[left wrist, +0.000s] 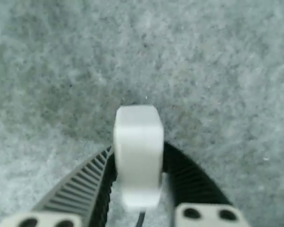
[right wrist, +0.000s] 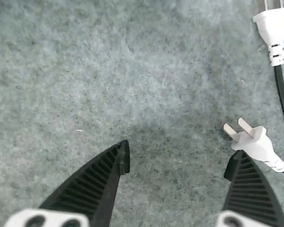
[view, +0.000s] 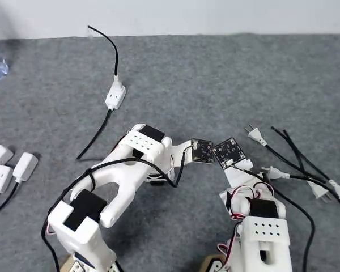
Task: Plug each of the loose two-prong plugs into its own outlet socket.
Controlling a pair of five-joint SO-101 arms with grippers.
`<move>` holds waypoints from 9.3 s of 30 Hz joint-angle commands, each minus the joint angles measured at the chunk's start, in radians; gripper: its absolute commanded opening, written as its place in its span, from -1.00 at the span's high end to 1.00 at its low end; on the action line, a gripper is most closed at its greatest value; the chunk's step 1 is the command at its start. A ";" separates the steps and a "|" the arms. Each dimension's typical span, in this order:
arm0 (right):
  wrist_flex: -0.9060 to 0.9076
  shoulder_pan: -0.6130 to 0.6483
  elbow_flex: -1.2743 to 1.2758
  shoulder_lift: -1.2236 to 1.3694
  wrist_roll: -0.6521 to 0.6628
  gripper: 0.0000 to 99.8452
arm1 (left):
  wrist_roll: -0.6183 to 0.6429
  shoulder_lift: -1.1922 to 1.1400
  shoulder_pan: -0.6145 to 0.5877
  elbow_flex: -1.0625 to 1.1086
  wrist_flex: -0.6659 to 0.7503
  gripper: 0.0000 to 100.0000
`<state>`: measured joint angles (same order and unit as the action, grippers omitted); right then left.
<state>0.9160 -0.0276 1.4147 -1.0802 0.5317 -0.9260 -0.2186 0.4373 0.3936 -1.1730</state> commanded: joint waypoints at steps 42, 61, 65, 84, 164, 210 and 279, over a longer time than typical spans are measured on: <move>-0.048 -0.177 -0.075 -0.004 -0.058 0.37 | 0.104 0.334 0.003 0.191 0.087 0.52; -0.050 -0.177 -0.069 -0.004 -0.057 0.37 | 0.104 0.184 0.000 0.151 0.172 0.52; -0.054 -0.177 -0.068 -0.002 -0.057 0.37 | 0.106 0.193 0.015 0.154 0.141 0.52; -0.056 -0.176 -0.055 -0.002 -0.057 0.37 | 0.207 0.454 0.161 0.381 0.078 0.52; -0.054 -0.176 -0.072 -0.002 -0.055 0.37 | 0.077 0.385 -0.014 0.242 0.117 0.48; 0.096 -0.450 -0.680 0.960 1.177 0.37 | 0.707 1.498 -0.446 1.059 0.229 0.48; 0.392 0.200 -1.102 1.187 0.626 0.42 | 0.704 1.499 -0.376 1.090 0.227 0.48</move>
<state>1.2873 0.1611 0.3728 0.1166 1.1669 -0.2125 1.2681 0.0583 1.4922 -0.9705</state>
